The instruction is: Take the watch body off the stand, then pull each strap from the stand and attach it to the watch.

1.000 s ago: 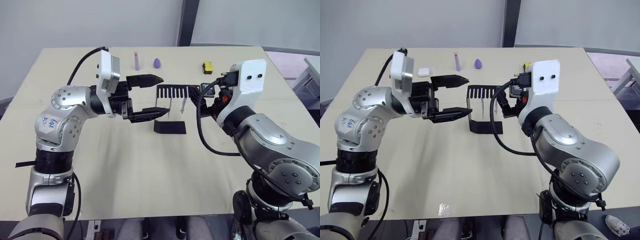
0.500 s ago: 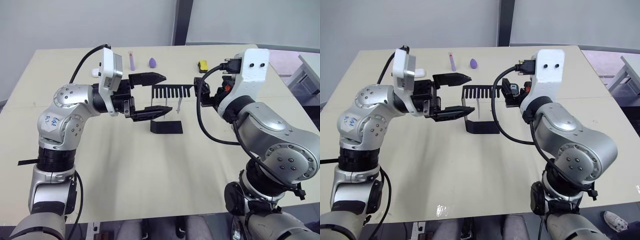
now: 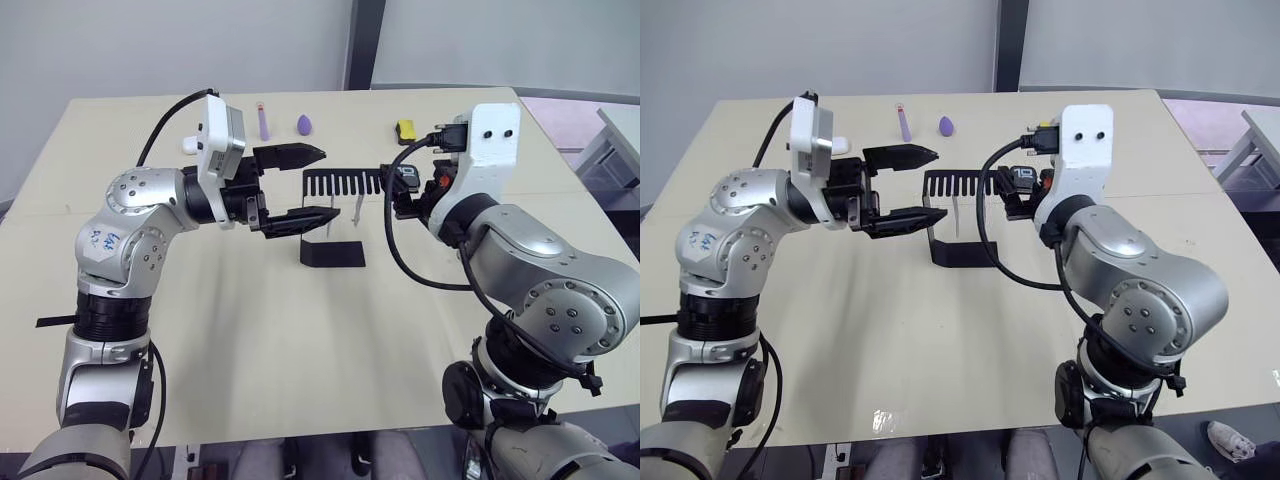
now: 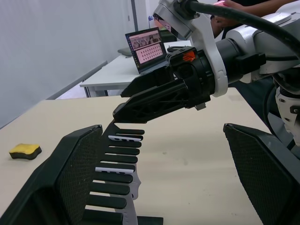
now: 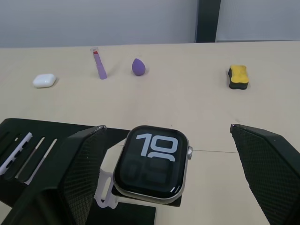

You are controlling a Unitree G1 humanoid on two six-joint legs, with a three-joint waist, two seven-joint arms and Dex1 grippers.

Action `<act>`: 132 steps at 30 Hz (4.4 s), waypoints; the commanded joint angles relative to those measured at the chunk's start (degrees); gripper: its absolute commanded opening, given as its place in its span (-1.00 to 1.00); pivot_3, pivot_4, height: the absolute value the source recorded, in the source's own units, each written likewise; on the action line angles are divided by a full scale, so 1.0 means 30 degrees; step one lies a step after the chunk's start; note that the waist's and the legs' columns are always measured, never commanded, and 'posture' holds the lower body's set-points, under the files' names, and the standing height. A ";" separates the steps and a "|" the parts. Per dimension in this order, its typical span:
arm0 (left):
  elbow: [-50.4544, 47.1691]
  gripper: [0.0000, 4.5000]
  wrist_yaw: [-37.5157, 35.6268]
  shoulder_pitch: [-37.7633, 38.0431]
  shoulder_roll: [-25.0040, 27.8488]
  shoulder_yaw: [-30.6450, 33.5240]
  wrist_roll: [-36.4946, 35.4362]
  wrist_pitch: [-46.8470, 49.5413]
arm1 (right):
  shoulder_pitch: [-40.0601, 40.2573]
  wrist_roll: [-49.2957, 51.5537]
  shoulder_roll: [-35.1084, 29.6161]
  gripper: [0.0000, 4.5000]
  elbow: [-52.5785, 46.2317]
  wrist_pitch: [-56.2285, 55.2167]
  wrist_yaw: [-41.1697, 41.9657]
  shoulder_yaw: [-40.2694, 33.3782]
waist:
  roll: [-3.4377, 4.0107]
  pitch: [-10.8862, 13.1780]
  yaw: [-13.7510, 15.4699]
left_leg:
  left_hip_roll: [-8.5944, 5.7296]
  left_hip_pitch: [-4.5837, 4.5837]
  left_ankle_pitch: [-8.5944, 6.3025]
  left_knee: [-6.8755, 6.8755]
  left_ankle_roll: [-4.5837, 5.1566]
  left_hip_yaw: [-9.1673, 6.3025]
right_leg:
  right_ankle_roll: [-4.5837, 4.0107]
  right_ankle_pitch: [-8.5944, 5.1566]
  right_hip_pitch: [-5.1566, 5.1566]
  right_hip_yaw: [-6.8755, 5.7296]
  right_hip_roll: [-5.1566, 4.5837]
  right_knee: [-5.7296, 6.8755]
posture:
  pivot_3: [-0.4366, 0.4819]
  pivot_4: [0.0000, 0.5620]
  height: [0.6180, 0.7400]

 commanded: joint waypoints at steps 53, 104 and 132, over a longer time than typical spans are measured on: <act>-0.0327 1.00 0.0084 -0.0588 0.0070 0.0038 0.0649 -0.1147 | -0.0908 -0.4178 -0.0560 -0.27 -0.1958 0.0166 0.5071 0.1192 | 0.0000 0.0000 -0.0010 | 0.0000 -0.0004 0.0005 -0.0029 -0.0007 0.0027 | 0.0000 0.0000 -0.0029 0.0017 0.0003 -0.0006 | -0.05 -0.47 1.00; -0.2760 1.00 -0.3311 0.6257 0.2462 -0.1211 0.0951 -0.2214 | 1.6309 -0.5743 -0.8072 0.74 0.9365 -1.9370 1.6229 0.0276 | -0.0067 0.0014 0.0243 | -0.0006 0.0120 0.0098 -0.0201 -0.0019 0.0150 | 0.0007 0.0036 -0.0018 0.0169 0.0027 -0.0059 | -0.05 -0.47 1.00; -0.2746 1.00 0.2794 0.9056 0.1625 0.2034 0.1389 -0.0293 | 2.5498 0.4083 -1.0771 0.99 0.0894 -1.7342 2.0110 -1.0167 | -0.0103 -0.0014 0.0833 | -0.0046 0.0168 0.0048 -0.0211 0.0016 0.0127 | 0.0006 0.0038 0.0016 0.0212 -0.0078 -0.0129 | -0.05 -0.47 1.00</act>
